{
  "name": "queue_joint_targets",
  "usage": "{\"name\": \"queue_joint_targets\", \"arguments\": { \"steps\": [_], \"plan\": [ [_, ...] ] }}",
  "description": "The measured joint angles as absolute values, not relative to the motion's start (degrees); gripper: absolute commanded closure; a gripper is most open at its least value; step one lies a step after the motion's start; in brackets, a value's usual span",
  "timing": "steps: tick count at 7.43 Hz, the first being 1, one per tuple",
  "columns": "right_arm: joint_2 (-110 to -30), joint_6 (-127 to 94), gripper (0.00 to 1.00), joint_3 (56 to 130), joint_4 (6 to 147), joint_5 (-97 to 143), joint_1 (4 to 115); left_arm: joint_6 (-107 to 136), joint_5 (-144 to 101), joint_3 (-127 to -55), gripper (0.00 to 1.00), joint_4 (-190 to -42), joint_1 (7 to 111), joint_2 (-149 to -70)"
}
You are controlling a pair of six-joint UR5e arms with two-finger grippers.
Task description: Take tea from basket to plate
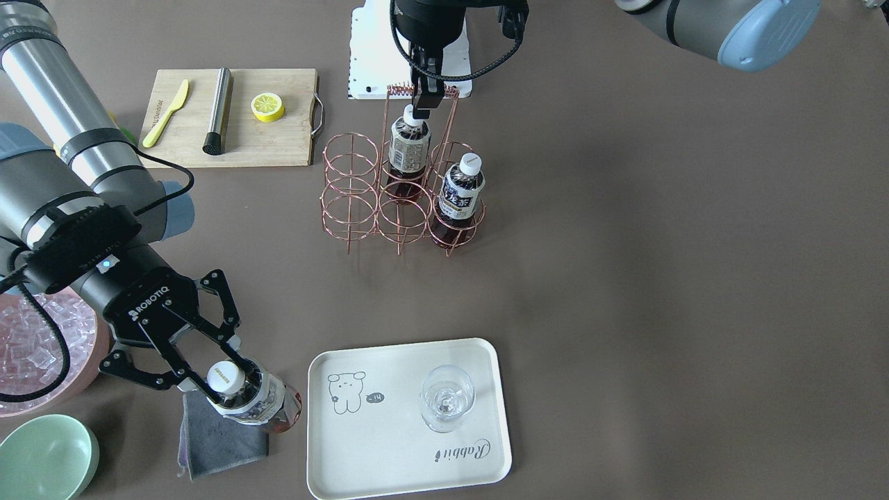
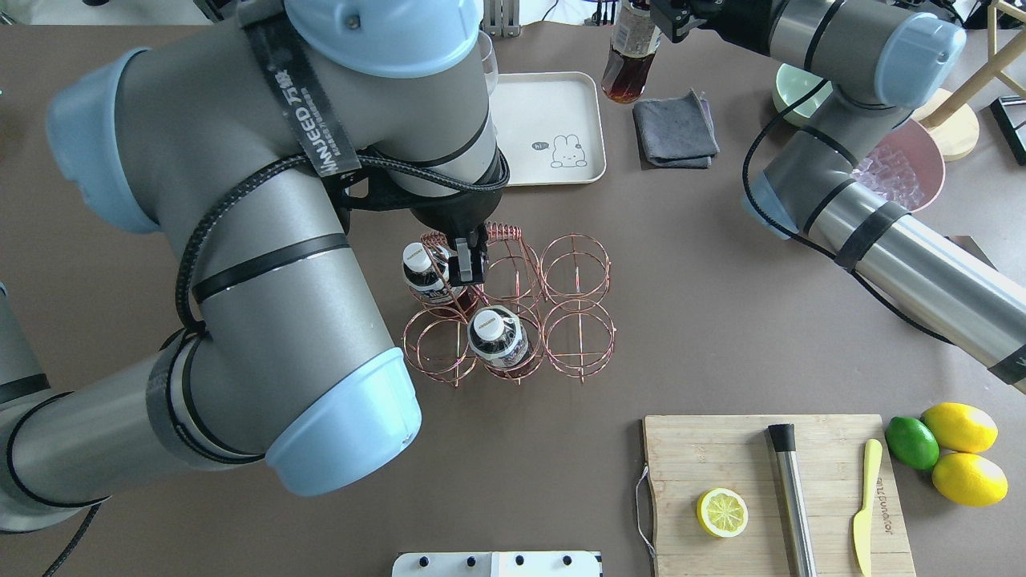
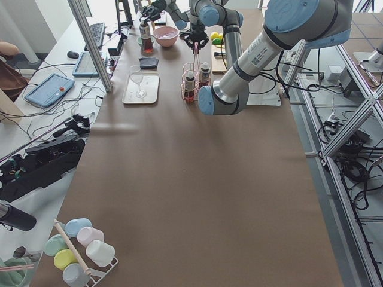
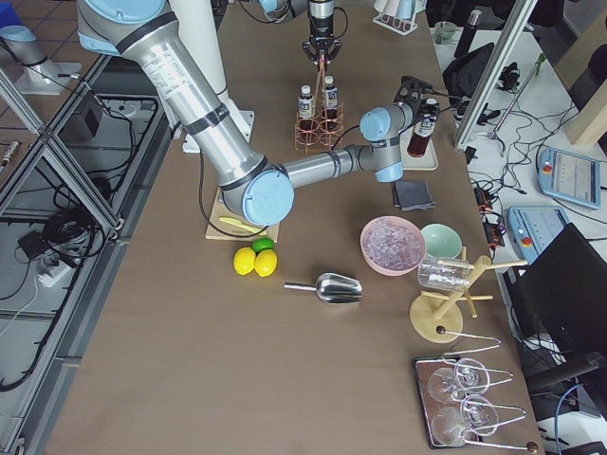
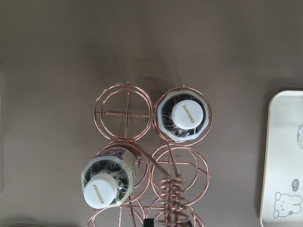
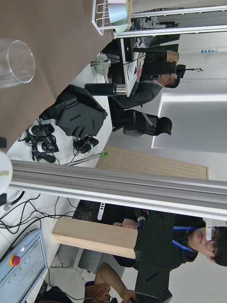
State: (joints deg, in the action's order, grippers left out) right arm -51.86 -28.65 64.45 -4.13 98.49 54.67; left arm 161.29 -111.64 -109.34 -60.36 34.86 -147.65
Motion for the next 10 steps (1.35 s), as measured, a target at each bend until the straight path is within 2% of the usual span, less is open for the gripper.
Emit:
{"name": "queue_joint_targets", "arguments": {
  "steps": [4, 7, 10],
  "plan": [
    [-46.75, -28.65, 1.00, 55.98, -4.72, 87.54, 48.13, 156.70, -111.62, -114.01, 1.00, -57.35, 38.05, -144.63],
    [-45.19, -28.65, 1.00, 52.46, -6.16, 84.37, 45.59, 148.91, -111.78, -114.67, 1.00, -56.97, 41.89, -140.46],
    [-44.93, -28.65, 1.00, 51.89, -6.37, 81.90, 43.19, 141.56, -117.08, -114.61, 1.00, -56.91, 53.11, -134.69]
  ]
}}
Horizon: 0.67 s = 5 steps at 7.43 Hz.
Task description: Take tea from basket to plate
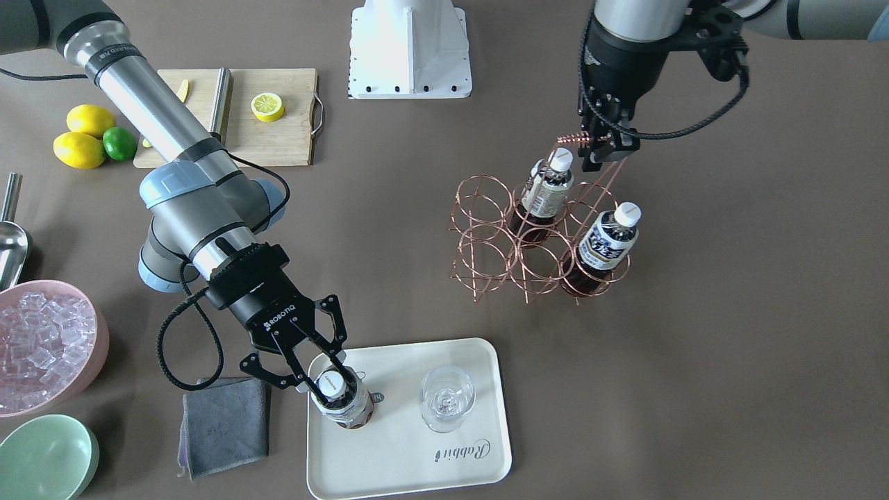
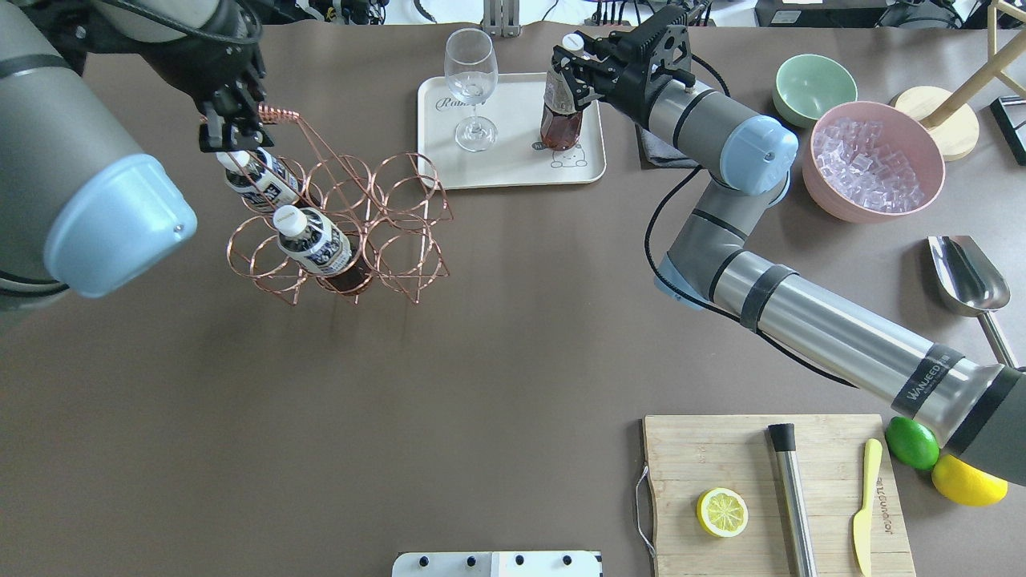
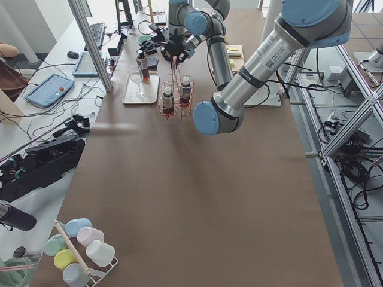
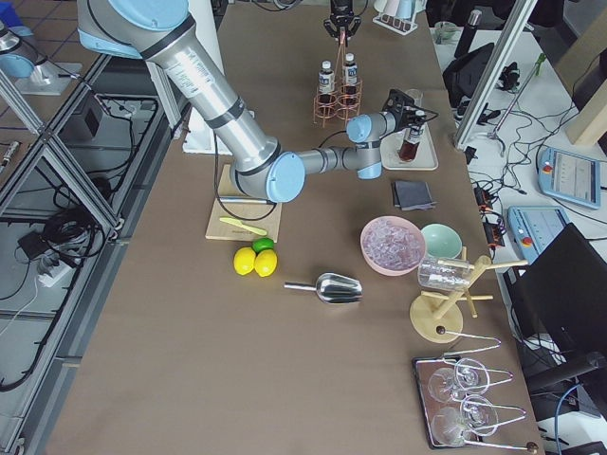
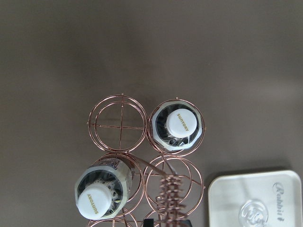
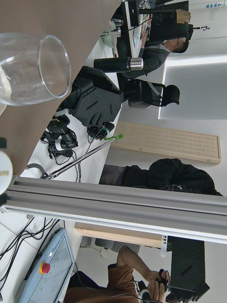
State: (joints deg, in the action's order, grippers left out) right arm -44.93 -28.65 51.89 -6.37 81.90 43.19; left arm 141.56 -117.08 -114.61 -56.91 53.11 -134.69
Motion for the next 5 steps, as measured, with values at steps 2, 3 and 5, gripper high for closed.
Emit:
{"name": "queue_joint_targets", "arguments": {
  "steps": [2, 3, 5],
  "plan": [
    [-44.91, -28.63, 0.01, 51.93, -6.54, 81.34, 42.65, 132.15, -119.52, -113.97, 1.00, -57.08, 61.11, -129.66],
    [-44.91, -28.43, 0.00, 52.28, -6.57, 81.51, 42.72, 127.27, -119.85, -113.24, 1.00, -57.27, 64.14, -127.31],
    [-45.05, -28.36, 0.00, 53.29, -6.44, 81.77, 42.72, 118.94, -121.26, -108.08, 1.00, -59.07, 69.28, -125.30]
  ]
}}
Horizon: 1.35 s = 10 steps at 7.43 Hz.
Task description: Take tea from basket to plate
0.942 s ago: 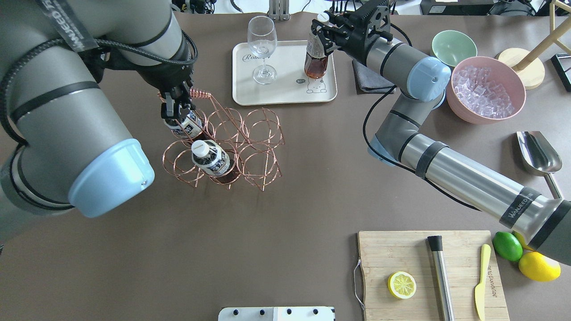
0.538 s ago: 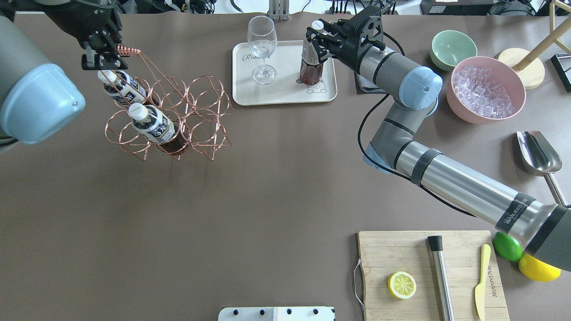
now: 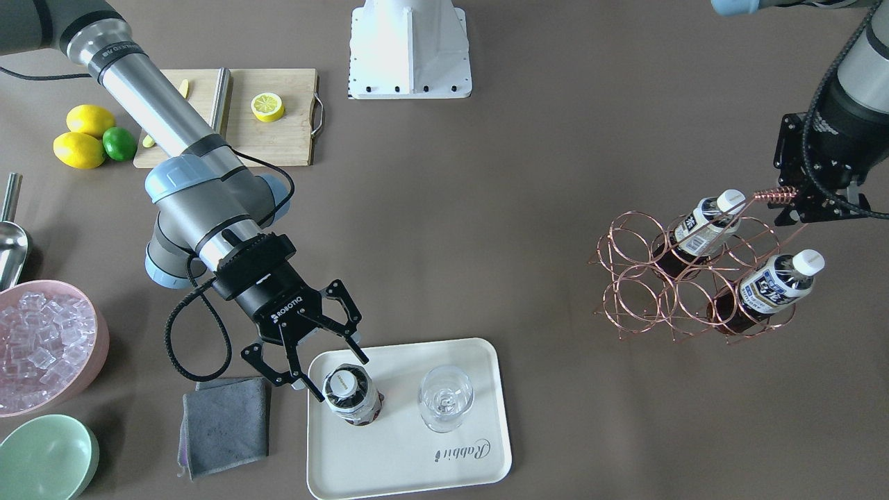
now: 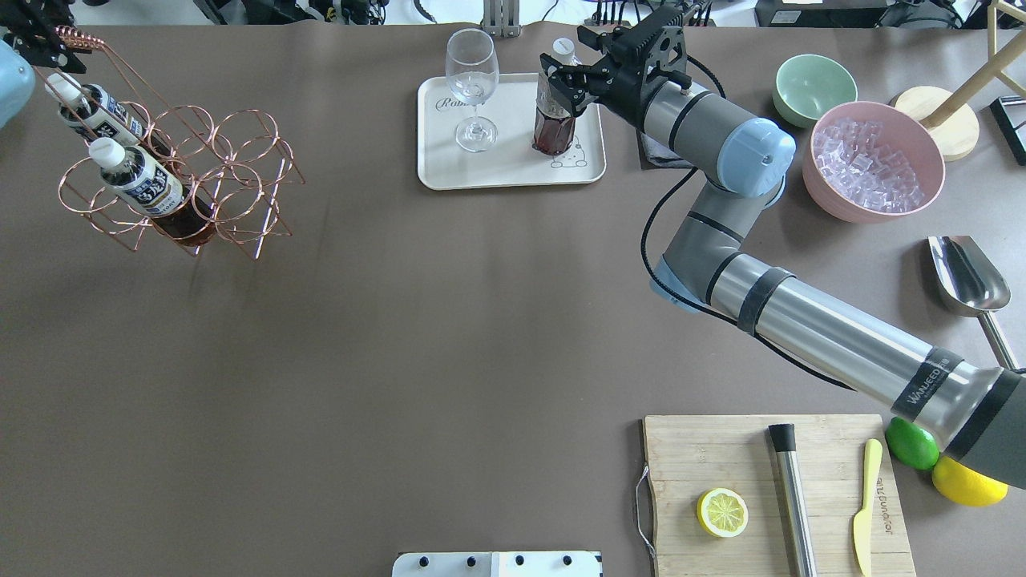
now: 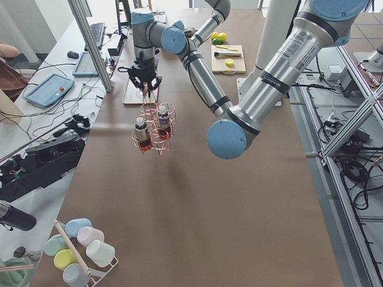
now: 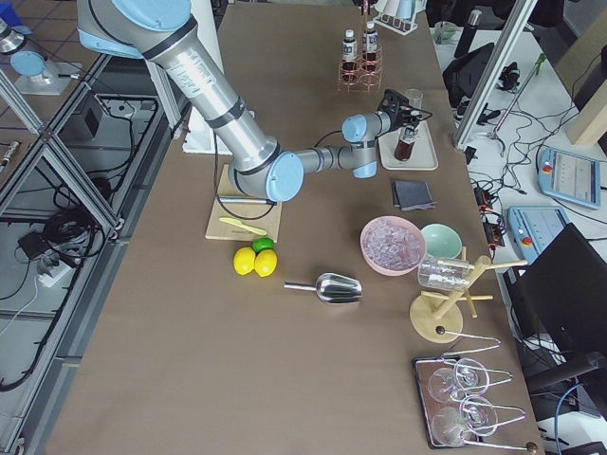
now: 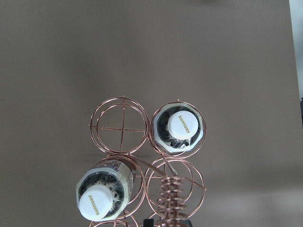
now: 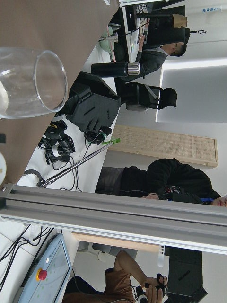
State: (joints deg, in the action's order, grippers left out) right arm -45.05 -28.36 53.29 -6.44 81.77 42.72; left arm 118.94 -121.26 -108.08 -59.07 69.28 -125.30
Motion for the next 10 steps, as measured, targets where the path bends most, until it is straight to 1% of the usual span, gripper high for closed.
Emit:
{"name": "queue_joint_targets", "arguments": {
  "steps": [3, 5, 6, 8, 10],
  "plan": [
    [-45.67, -28.22, 0.00, 55.62, -4.29, 87.47, 45.63, 112.67, -123.05, -96.23, 1.00, -66.78, 74.79, -125.05],
    [-47.79, -28.54, 0.00, 59.82, 1.82, 96.74, 51.23, 111.55, -123.18, -86.31, 1.00, -75.56, 77.25, -125.23],
    [-48.74, -28.56, 0.00, 60.88, 5.37, 101.34, 53.69, 110.58, -123.20, -82.58, 1.00, -78.60, 78.42, -125.43],
    [-49.40, -28.49, 0.00, 62.16, 16.45, 115.29, 60.18, 108.20, -123.18, -78.25, 1.00, -81.22, 80.33, -126.04],
    [-50.47, -27.23, 0.00, 62.84, 29.49, 125.61, 65.00, 107.33, -123.10, -76.11, 1.00, -82.80, 81.07, -126.14]
  ]
}}
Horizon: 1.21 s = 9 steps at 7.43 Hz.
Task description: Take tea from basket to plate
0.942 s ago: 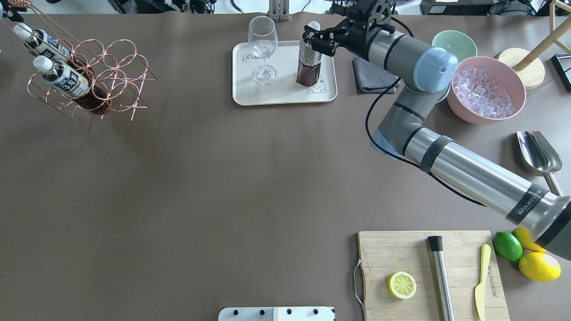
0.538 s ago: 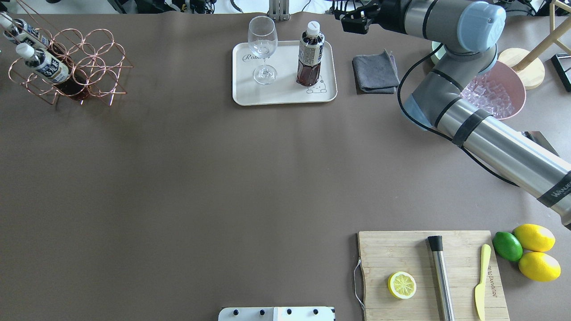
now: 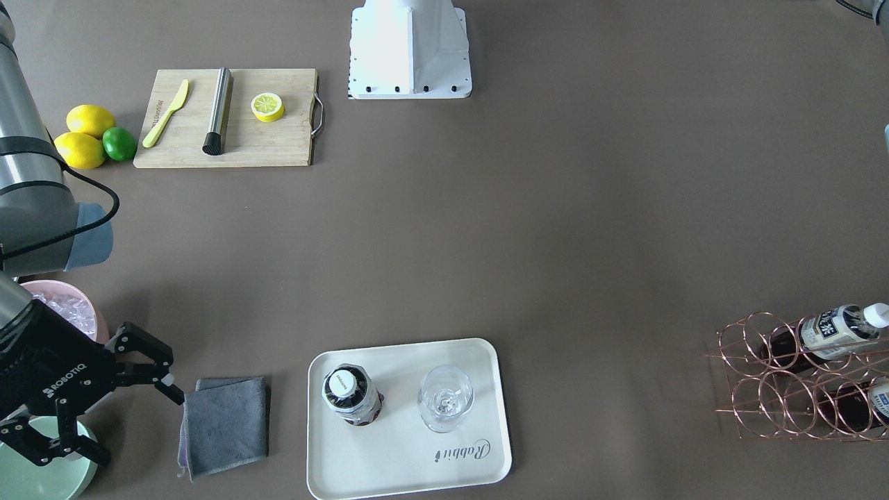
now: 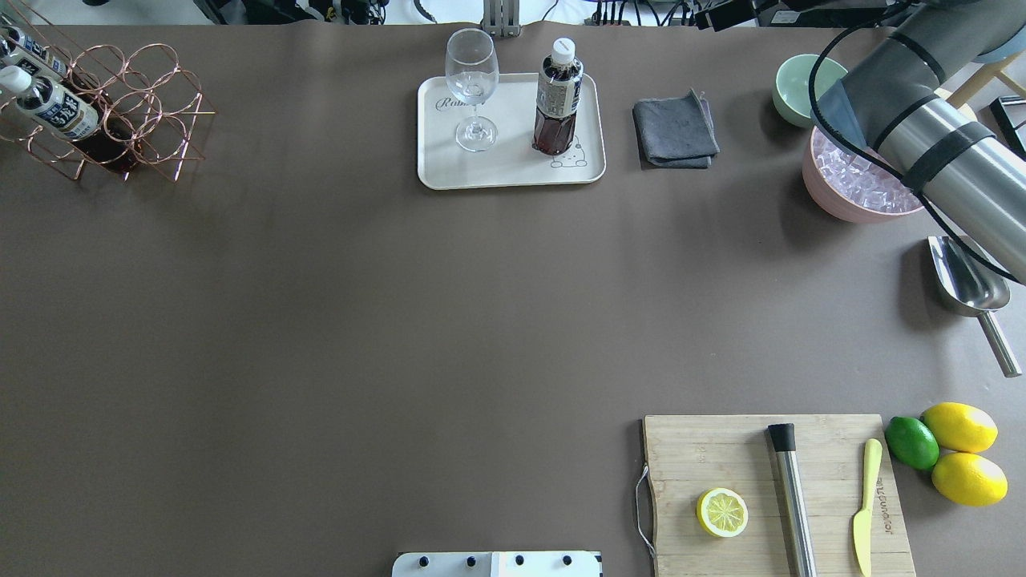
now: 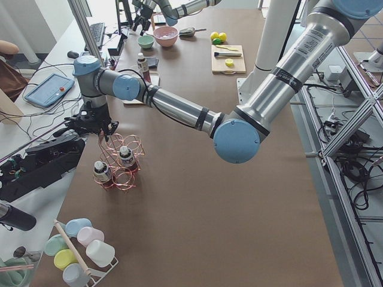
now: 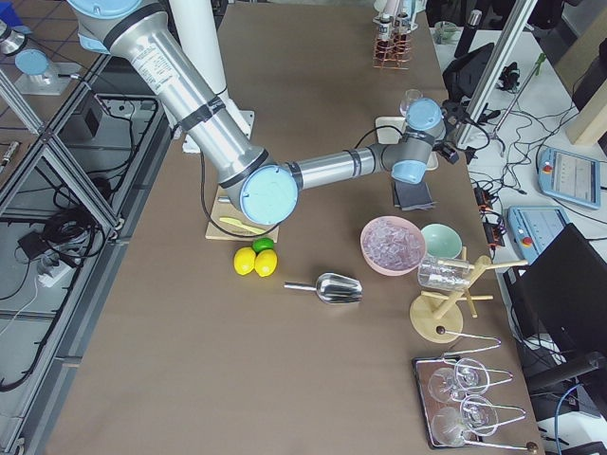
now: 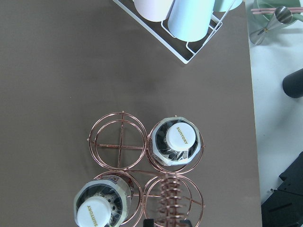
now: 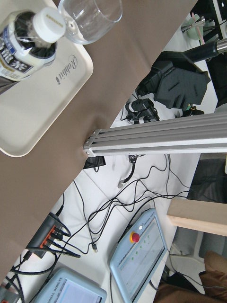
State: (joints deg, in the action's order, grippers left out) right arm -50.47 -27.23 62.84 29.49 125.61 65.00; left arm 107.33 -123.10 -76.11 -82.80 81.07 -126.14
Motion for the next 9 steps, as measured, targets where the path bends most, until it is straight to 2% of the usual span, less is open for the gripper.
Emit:
{"name": "queue_joint_targets", "arguments": {
  "steps": [2, 4, 5, 7, 9],
  "plan": [
    [-52.45, -26.60, 0.00, 64.85, 42.55, 131.59, 67.18, 107.25, -123.06, -75.29, 1.00, -83.40, 81.18, -126.33],
    [-55.67, -26.59, 0.00, 71.78, 58.95, 134.02, 68.05, 107.60, -123.04, -75.17, 0.96, -83.65, 81.17, -126.45],
    [-57.88, -26.65, 0.00, 76.06, 66.79, 134.31, 68.15, 107.77, -123.01, -75.16, 0.02, -83.71, 81.05, -126.51],
    [-65.96, -26.66, 0.00, 86.13, 80.38, 134.23, 68.22, 107.48, -122.97, -75.16, 0.02, -84.36, 80.99, -126.48],
    [-75.48, -26.66, 0.00, 92.57, 85.80, 133.98, 69.06, 107.18, -123.11, -75.55, 0.02, -84.87, 81.01, -126.40]
  ]
}}
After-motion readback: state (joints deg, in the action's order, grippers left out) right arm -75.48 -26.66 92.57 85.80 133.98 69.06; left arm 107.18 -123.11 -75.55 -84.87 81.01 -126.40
